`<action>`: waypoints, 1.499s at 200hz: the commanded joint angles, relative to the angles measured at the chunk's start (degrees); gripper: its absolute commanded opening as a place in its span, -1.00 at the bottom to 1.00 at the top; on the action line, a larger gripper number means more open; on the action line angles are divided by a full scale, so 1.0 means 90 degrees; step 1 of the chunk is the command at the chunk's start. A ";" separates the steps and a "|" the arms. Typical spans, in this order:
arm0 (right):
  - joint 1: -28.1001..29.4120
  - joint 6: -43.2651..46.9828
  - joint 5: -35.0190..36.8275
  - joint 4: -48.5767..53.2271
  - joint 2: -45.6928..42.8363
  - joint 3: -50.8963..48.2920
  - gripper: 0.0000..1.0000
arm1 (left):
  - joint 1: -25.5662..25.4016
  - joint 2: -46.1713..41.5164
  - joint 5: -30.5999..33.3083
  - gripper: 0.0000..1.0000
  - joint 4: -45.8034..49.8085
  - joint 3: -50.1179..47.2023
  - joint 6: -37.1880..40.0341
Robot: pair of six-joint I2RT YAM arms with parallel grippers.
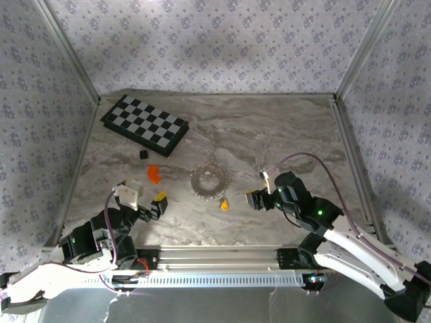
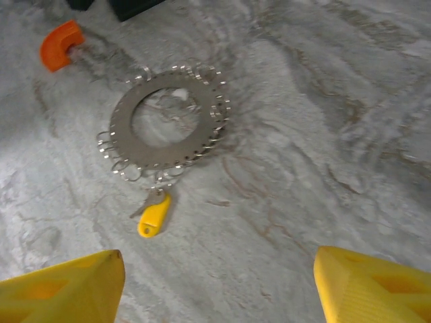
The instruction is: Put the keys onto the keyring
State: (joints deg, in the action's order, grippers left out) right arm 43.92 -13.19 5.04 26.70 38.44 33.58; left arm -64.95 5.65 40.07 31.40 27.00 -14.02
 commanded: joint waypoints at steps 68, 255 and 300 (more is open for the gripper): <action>-0.0779 -0.0086 0.0648 0.0087 -0.0671 -0.0206 0.99 | 0.0000 -0.0484 0.1356 0.99 0.0086 0.0111 -0.0136; -0.2274 0.0266 0.3628 -0.1302 -0.2078 -0.1596 0.99 | 0.3183 0.0903 0.1251 0.99 -0.3007 -0.1740 0.1316; -0.2552 0.1046 0.3254 -0.2488 -0.2144 -0.2317 0.99 | 0.4309 0.2023 0.0625 0.99 -0.4095 -0.2181 0.1286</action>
State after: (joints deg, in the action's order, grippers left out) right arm 22.02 -8.56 34.50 12.80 19.35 15.81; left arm -29.30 19.73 49.93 3.25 8.67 -1.37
